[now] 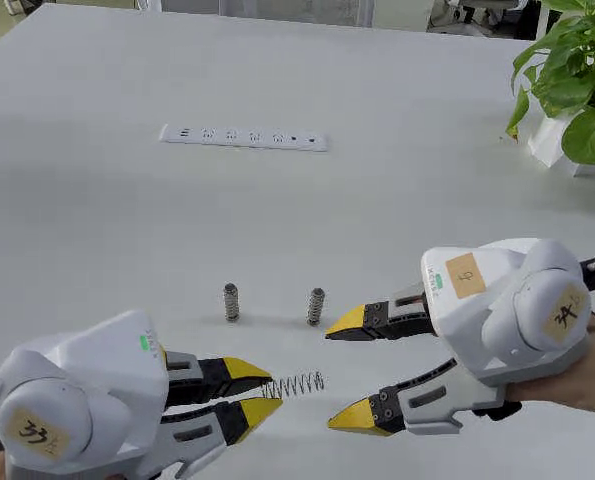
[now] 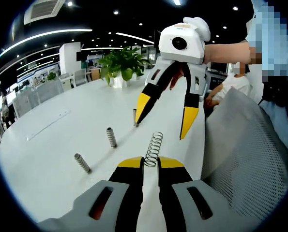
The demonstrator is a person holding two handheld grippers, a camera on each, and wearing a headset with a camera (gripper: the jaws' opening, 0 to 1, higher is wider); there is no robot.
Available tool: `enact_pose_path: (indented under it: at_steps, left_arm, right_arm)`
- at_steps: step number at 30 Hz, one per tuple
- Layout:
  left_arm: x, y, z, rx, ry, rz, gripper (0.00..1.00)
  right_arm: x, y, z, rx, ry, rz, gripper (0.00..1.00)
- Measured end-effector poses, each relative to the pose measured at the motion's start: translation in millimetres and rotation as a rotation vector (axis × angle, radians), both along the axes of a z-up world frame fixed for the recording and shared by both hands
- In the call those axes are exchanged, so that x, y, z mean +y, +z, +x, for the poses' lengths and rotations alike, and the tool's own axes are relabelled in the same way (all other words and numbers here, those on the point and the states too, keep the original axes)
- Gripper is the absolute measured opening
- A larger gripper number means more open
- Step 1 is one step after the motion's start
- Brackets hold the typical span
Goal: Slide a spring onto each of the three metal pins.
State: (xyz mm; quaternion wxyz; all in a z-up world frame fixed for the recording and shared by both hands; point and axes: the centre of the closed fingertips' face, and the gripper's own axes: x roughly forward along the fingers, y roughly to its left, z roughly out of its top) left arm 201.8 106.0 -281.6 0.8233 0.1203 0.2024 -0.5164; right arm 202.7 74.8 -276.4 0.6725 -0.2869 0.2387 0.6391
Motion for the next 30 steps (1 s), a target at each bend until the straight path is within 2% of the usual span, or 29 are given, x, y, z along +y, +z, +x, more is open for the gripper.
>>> enact_pose_path:
  at_steps: [3, 12, 17, 30]
  left_arm:
    - [-0.8, -0.7, -0.7, -0.009, -0.012, 0.013, 0.07]
    - [-2.7, -0.3, -0.9, -0.005, -0.014, 0.003, 0.07]
    - [-2.9, -0.8, -0.9, -0.004, -0.012, 0.002, 0.07]
    - [-5.9, -2.2, -1.9, 0.004, -0.018, -0.007, 0.07]
  right_arm:
    - [-0.3, -1.4, 0.2, -0.011, 0.013, -0.008, 0.36]
    - [1.9, -4.5, -1.3, -0.048, 0.058, -0.026, 0.23]
    - [2.0, -6.8, -3.6, -0.052, 0.087, -0.037, 0.14]
    - [-0.7, -12.6, -3.5, -0.061, 0.116, -0.064, 0.07]
